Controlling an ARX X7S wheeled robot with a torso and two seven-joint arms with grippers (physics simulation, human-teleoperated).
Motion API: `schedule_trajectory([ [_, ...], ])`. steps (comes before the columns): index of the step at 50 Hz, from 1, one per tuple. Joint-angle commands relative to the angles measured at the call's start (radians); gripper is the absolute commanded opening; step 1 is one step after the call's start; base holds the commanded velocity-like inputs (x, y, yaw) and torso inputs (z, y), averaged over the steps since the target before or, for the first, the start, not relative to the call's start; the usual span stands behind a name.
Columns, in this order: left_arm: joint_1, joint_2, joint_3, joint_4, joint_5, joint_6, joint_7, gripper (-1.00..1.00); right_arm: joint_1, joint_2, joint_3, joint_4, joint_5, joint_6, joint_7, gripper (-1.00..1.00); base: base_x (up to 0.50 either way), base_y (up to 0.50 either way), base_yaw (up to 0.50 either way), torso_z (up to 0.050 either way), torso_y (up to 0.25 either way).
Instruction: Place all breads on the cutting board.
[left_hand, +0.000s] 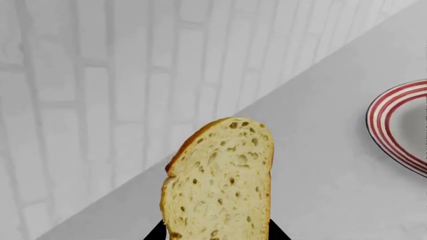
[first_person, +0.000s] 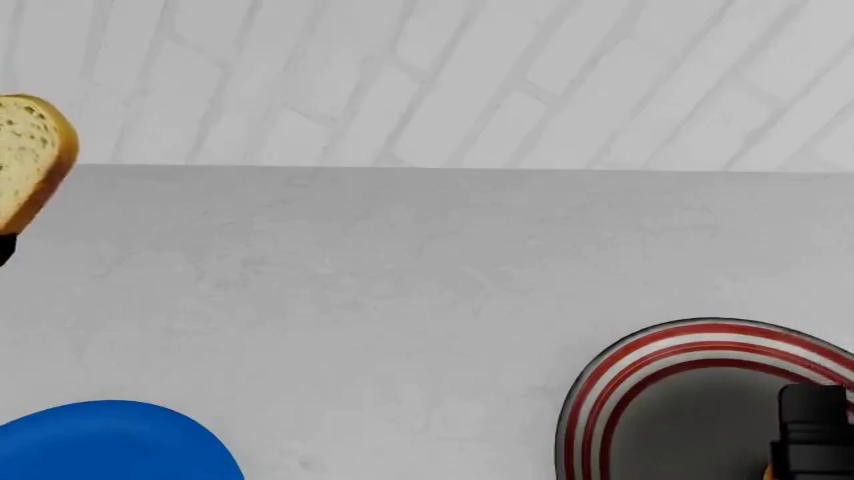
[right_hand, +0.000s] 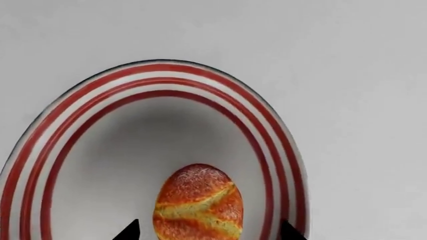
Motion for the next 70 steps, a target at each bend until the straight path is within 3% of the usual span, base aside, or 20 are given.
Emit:
schedule_trajectory([
  [1, 0.003, -0.003, -0.011, 0.002, -0.016, 0.01, -0.002, -1.0, -0.057, -0.008, -0.01, 0.006, -0.05, -0.051, -0.059, 1.0, 0.0, 0.0, 0.0, 0.0, 0.0],
  [34, 0.044, 0.002, -0.026, 0.007, -0.005, 0.03, -0.015, -1.0, -0.211, 0.003, -0.052, 0.007, -0.135, -0.191, -0.185, 1.0, 0.0, 0.0, 0.0, 0.0, 0.0],
  [68, 0.098, -0.005, -0.028, 0.016, 0.02, 0.051, -0.023, -1.0, -0.272, -0.003, -0.073, 0.021, -0.157, -0.228, -0.214, 1.0, 0.0, 0.0, 0.0, 0.0, 0.0],
  [69, 0.098, -0.005, -0.028, 0.015, 0.022, 0.051, -0.02, -1.0, -0.27, -0.003, -0.071, 0.018, -0.156, -0.227, -0.211, -1.0, 0.0, 0.0, 0.0, 0.0, 0.0],
  [70, 0.098, -0.005, -0.03, 0.015, 0.021, 0.051, -0.021, -1.0, -0.268, -0.003, -0.07, 0.016, -0.156, -0.226, -0.21, -1.0, 0.0, 0.0, 0.0, 0.0, 0.0],
])
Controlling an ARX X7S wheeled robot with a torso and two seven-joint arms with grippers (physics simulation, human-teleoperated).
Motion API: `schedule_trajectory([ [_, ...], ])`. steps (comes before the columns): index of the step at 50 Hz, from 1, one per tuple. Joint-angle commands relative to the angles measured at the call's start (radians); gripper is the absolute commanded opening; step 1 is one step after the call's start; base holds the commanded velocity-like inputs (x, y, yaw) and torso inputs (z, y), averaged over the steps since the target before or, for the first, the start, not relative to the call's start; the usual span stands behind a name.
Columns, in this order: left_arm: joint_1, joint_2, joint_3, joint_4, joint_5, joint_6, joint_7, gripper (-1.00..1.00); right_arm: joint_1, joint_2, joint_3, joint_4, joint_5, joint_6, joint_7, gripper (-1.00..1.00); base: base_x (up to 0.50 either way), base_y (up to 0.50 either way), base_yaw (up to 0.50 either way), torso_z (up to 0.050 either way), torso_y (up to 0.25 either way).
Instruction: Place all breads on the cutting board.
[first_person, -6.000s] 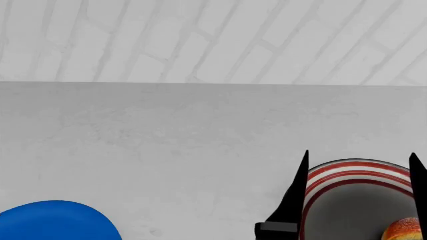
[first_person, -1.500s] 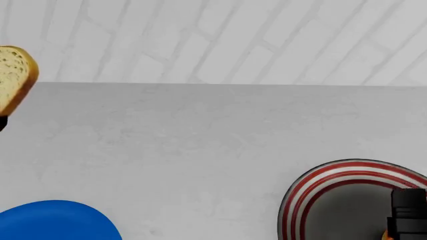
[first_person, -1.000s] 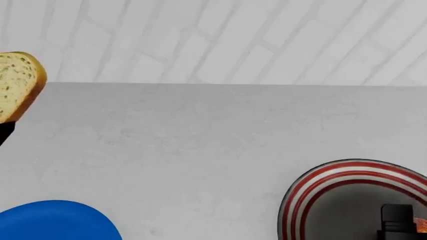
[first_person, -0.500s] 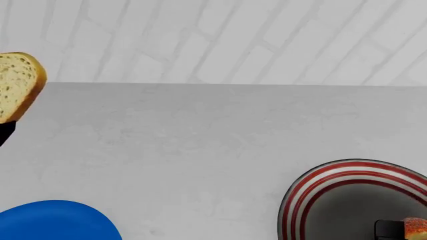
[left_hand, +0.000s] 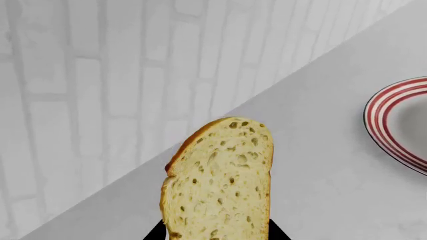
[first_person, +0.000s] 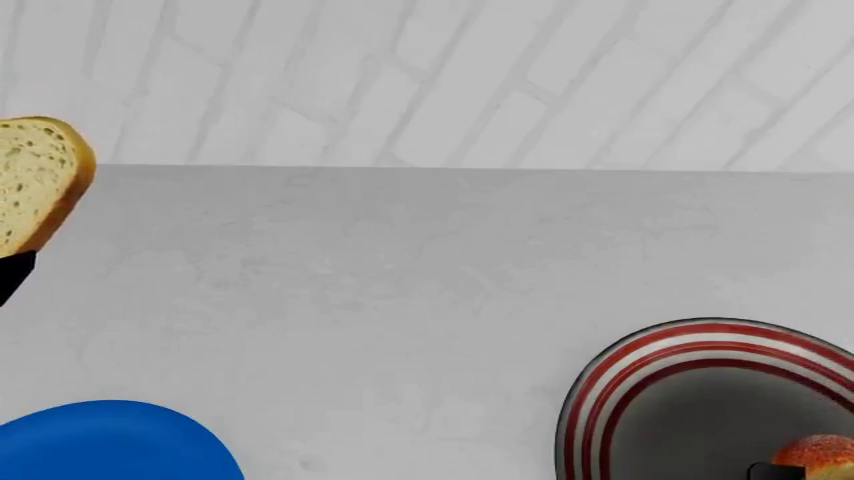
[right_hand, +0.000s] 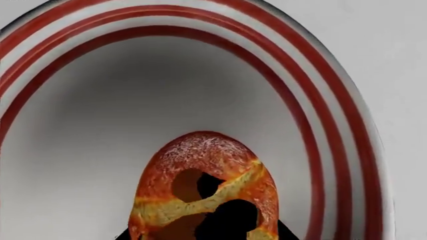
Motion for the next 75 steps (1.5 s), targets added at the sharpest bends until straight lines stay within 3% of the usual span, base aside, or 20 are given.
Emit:
schedule_trajectory([
  [1, 0.006, -0.001, -0.004, -0.004, -0.013, 0.009, -0.015, -1.0, -0.003, 0.0, 0.002, -0.004, -0.005, 0.001, 0.003, -1.0, 0.0, 0.0, 0.0, 0.0, 0.0],
  [8, 0.004, -0.005, -0.011, -0.006, -0.015, 0.007, -0.016, -1.0, 0.043, 0.013, 0.042, -0.03, 0.012, -0.014, 0.035, -1.0, 0.0, 0.0, 0.0, 0.0, 0.0],
  [17, 0.006, -0.004, -0.018, -0.017, -0.016, 0.013, -0.027, -1.0, 0.344, -0.001, 0.176, -0.051, 0.141, 0.243, 0.175, -1.0, 0.0, 0.0, 0.0, 0.0, 0.0],
  [22, 0.0, -0.003, -0.024, -0.017, 0.005, 0.006, -0.047, -1.0, 0.442, -0.009, 0.232, -0.086, 0.164, 0.293, 0.209, -1.0, 0.0, 0.0, 0.0, 0.0, 0.0],
  [31, -0.032, -0.018, -0.052, -0.023, 0.037, 0.008, -0.122, -1.0, 0.523, 0.051, 0.338, -0.316, 0.176, 0.197, 0.278, -1.0, 0.0, 0.0, 0.0, 0.0, 0.0],
  [39, -0.078, -0.054, -0.098, -0.071, -0.034, 0.021, -0.158, -1.0, 0.554, 0.059, 0.382, -0.444, 0.202, 0.129, 0.352, -1.0, 0.0, 0.0, 0.0, 0.0, 0.0],
  [54, -0.02, -0.079, -0.094, -0.098, 0.006, 0.101, -0.168, -1.0, 0.534, 0.011, 0.409, -0.536, 0.175, 0.043, 0.357, -1.0, 0.0, 0.01, 0.0, 0.0, 0.0],
  [75, -0.011, -0.065, -0.109, -0.088, 0.027, 0.101, -0.163, -1.0, 0.495, -0.059, 0.415, -0.517, 0.127, 0.011, 0.307, -1.0, 0.0, 0.45, 0.0, 0.0, 0.0],
])
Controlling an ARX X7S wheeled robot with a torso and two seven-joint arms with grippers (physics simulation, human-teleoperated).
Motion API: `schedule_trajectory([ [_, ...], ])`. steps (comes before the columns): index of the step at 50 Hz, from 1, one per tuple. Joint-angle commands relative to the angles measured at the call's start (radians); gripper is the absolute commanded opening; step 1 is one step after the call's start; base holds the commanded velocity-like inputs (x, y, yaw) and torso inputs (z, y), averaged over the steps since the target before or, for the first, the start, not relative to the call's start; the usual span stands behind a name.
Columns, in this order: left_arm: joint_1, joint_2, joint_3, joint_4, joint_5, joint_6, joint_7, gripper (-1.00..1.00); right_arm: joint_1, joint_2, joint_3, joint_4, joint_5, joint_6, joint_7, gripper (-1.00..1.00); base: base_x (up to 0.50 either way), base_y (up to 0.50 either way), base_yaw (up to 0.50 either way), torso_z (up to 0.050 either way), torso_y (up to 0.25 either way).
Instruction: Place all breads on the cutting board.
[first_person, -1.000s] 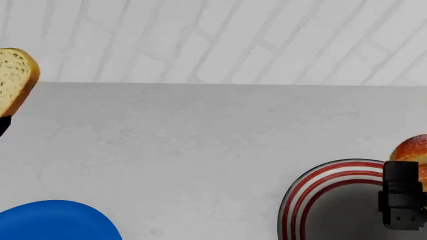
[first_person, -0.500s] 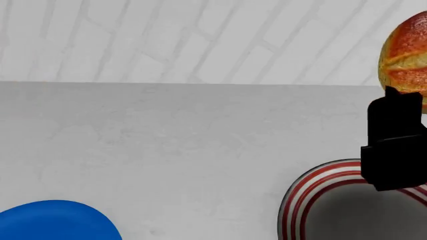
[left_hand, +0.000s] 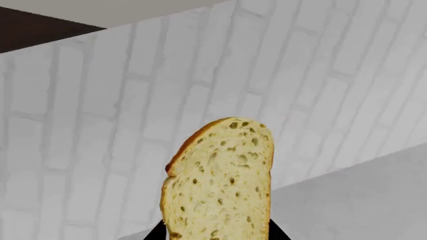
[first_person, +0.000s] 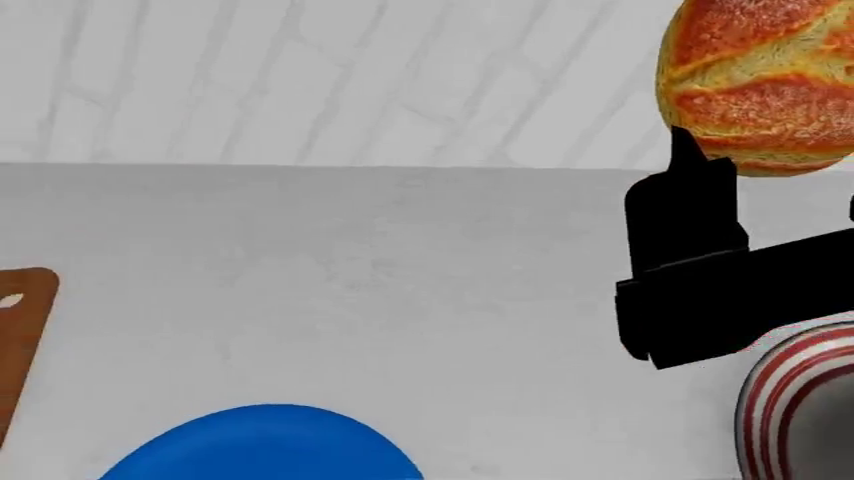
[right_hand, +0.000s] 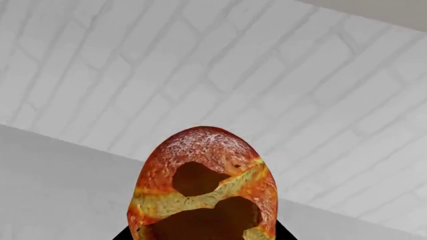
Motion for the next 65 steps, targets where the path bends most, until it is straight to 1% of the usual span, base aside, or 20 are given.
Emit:
schedule_trajectory([
  [1, 0.003, 0.008, -0.005, 0.004, 0.007, 0.008, -0.015, -1.0, -0.015, -0.024, 0.012, -0.005, -0.038, 0.001, -0.034, -1.0, 0.0, 0.5, 0.0, 0.0, 0.0],
  [4, -0.004, 0.017, -0.011, -0.006, -0.005, 0.005, -0.02, -1.0, -0.017, -0.028, 0.012, -0.002, -0.042, 0.006, -0.038, -1.0, 0.0, 0.5, 0.0, 0.0, 0.0],
  [28, 0.014, 0.018, -0.024, -0.01, -0.002, 0.011, -0.029, -1.0, -0.05, -0.019, 0.028, -0.007, -0.081, -0.016, -0.071, -1.0, 0.0, 0.5, 0.0, 0.0, 0.0],
  [47, 0.038, 0.024, -0.026, -0.01, 0.009, 0.02, -0.028, -1.0, -0.104, -0.012, 0.023, -0.026, -0.115, -0.047, -0.097, -1.0, 0.0, 0.5, 0.0, 0.0, 0.001],
  [49, 0.037, 0.028, -0.028, -0.012, 0.006, 0.02, -0.03, -1.0, -0.107, -0.009, 0.027, -0.025, -0.119, -0.056, -0.101, -1.0, 0.0, 0.08, 0.0, 0.0, 0.0],
  [56, 0.039, 0.078, -0.028, -0.031, 0.022, 0.018, -0.024, -1.0, -0.113, -0.003, 0.03, -0.024, -0.114, -0.065, -0.098, -1.0, 0.0, 0.0, 0.0, 0.0, 0.0],
  [58, 0.024, 0.114, -0.037, -0.036, 0.061, 0.014, 0.007, -1.0, -0.109, -0.007, 0.031, -0.019, -0.108, -0.058, -0.097, -1.0, 0.0, 0.0, 0.0, 0.0, 0.0],
  [59, 0.021, 0.123, -0.047, -0.041, 0.035, 0.023, 0.042, -1.0, -0.107, -0.008, 0.031, -0.017, -0.107, -0.054, -0.096, -1.0, 0.0, 0.0, 0.0, 0.0, 0.0],
  [60, -0.001, 0.156, -0.041, -0.059, 0.06, -0.011, 0.028, -1.0, -0.107, -0.009, 0.03, -0.015, -0.103, -0.052, -0.096, -1.0, 0.0, 0.0, 0.0, 0.0, 0.0],
  [63, -0.03, 0.215, -0.04, -0.1, 0.059, -0.051, 0.055, -1.0, -0.107, -0.012, 0.027, -0.009, -0.093, -0.045, -0.091, -1.0, 0.0, 0.0, 0.0, 0.0, 0.0],
  [64, -0.048, 0.269, -0.026, -0.135, 0.085, -0.086, 0.077, -1.0, -0.112, -0.016, 0.023, -0.006, -0.092, -0.045, -0.093, -1.0, 0.0, 0.0, 0.0, 0.0, 0.0],
  [65, -0.05, 0.284, -0.025, -0.149, 0.088, -0.089, 0.082, -1.0, -0.114, -0.017, 0.023, -0.006, -0.093, -0.045, -0.094, -1.0, 0.0, 0.0, 0.0, 0.0, 0.0],
])
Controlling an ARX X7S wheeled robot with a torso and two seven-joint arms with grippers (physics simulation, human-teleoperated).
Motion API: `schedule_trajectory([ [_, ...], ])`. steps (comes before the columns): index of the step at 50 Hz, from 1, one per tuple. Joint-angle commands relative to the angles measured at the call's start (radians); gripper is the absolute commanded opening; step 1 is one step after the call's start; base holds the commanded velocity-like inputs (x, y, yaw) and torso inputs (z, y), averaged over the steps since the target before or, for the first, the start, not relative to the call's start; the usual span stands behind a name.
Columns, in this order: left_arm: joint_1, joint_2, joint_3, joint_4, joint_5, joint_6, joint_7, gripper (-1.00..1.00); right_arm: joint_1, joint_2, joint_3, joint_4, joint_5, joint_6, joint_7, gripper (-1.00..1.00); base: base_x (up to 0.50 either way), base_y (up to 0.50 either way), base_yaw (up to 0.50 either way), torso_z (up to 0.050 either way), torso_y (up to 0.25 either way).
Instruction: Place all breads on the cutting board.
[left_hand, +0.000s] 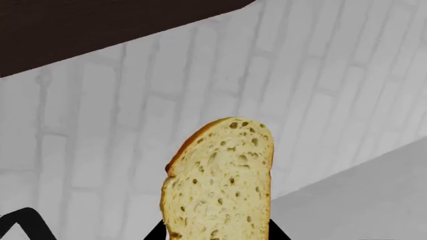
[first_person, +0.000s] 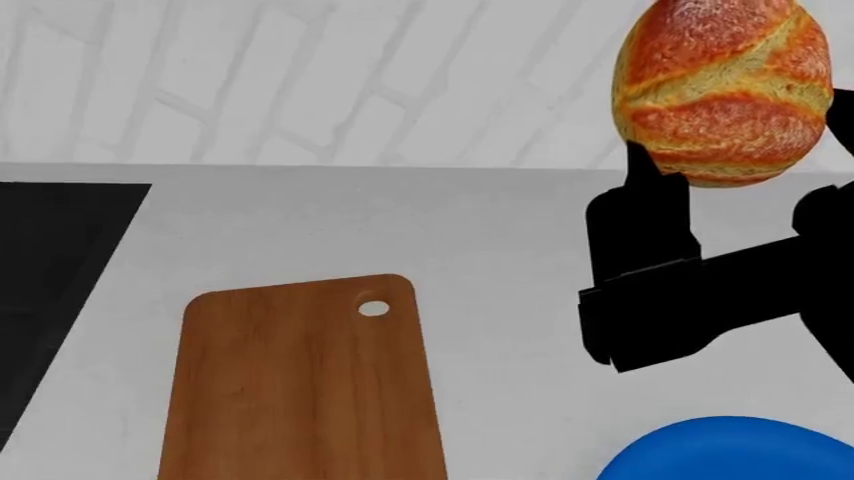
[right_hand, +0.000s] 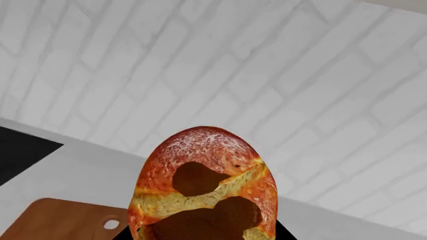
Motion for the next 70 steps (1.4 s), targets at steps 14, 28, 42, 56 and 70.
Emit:
schedule_trajectory([
  [14, -0.068, 0.472, 0.096, -0.354, 0.162, -0.159, 0.278, -1.0, -0.054, -0.018, -0.008, 0.027, -0.049, 0.002, -0.056, -1.0, 0.0, 0.0, 0.0, 0.0, 0.0],
  [28, -0.009, 0.621, 0.175, -0.383, 0.201, -0.208, 0.427, -1.0, -0.053, -0.041, 0.0, 0.039, -0.059, 0.005, -0.075, -1.0, 0.0, 0.0, 0.0, 0.0, 0.001],
  [42, 0.092, 0.704, 0.285, -0.374, 0.287, -0.241, 0.491, -1.0, -0.081, -0.005, 0.011, 0.001, -0.059, -0.027, -0.087, -1.0, 0.0, 0.0, 0.0, 0.0, 0.0],
  [56, 0.113, 0.794, 0.348, -0.572, 0.393, -0.226, 0.677, -1.0, -0.13, -0.002, 0.003, 0.005, -0.108, -0.056, -0.119, -1.0, 0.0, 0.0, 0.0, 0.0, 0.001],
  [70, 0.117, 0.875, 0.432, -0.75, 0.51, -0.212, 0.849, -1.0, -0.153, 0.003, 0.003, 0.007, -0.128, -0.071, -0.135, -1.0, 0.0, 0.0, 0.0, 0.0, 0.0],
])
